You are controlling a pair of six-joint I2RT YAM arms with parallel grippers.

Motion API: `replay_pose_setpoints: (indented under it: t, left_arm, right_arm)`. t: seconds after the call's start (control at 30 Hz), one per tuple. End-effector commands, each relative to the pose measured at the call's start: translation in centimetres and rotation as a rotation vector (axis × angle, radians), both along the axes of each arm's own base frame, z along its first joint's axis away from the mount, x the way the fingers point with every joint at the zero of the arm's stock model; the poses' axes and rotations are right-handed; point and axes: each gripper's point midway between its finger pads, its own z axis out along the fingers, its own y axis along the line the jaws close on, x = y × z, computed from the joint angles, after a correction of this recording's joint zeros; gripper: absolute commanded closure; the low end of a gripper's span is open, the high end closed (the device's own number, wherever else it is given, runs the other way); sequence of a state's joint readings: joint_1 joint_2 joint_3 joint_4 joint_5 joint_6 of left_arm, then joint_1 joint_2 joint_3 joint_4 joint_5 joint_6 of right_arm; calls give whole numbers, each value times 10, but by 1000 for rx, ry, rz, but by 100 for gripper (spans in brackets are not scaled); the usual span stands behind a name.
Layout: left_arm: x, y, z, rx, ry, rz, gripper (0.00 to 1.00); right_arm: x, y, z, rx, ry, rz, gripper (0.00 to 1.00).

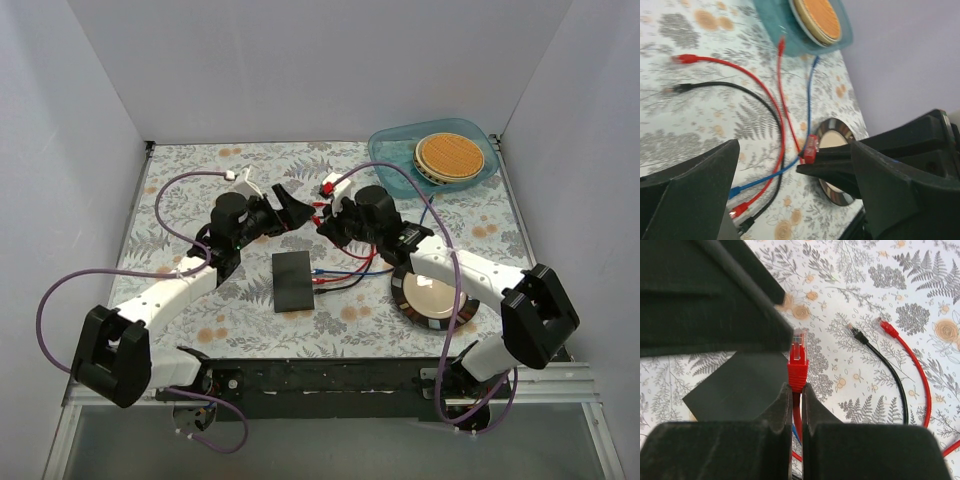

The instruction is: Insert the plug into the switch port

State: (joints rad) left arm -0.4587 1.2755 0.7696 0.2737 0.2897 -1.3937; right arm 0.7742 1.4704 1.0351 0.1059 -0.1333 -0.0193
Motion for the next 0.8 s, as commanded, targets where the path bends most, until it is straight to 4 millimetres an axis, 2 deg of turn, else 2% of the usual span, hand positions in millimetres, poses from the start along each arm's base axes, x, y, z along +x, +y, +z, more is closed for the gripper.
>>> replay_pose_setpoints:
  t: [0.0,0.07,0.1,0.2,0.23,0.3,0.33,0.43,0.5,0.57,0.6,0.77]
  left_arm:
    - [13,50,-15,96,82,266,7]
    - [14,60,-32,116,131,310,8]
    - [14,67,-49,136,184,347,8]
    - [10,71,-83,173,291,361,9]
    - [9,72,-100,195,337,363,9]
    - [6,73,-119,214,395,367,9]
    - [2,75,-136,223,441,371,9]
    - [-7,73,-158,221,498,354,9]
    - [-3,70,-161,199,479,347,9]
    - [-3,67,-167,199,488,332,9]
    - [0,64,-166,193,476,315,9]
    - [5,41,-162,141,458,205,9]
  right_arm:
    - [10,-9,-28,-80,-2,-36,99]
    - [9,-10,-45,-111,23,-26,99]
    - [9,-11,-59,-139,46,-24,99]
    - [6,-10,-85,-202,83,17,99]
    - [6,-10,-90,-209,91,21,99]
    - [6,-11,-102,-232,99,23,99]
    - [7,-12,-105,-241,101,21,99]
    - [12,-15,-120,-285,116,-3,99]
    - [12,-19,-136,-330,151,-5,99]
    - [13,-16,-140,-344,164,2,99]
    - [9,-21,-151,-378,203,8,99]
    - [-4,-20,-162,-388,253,52,99]
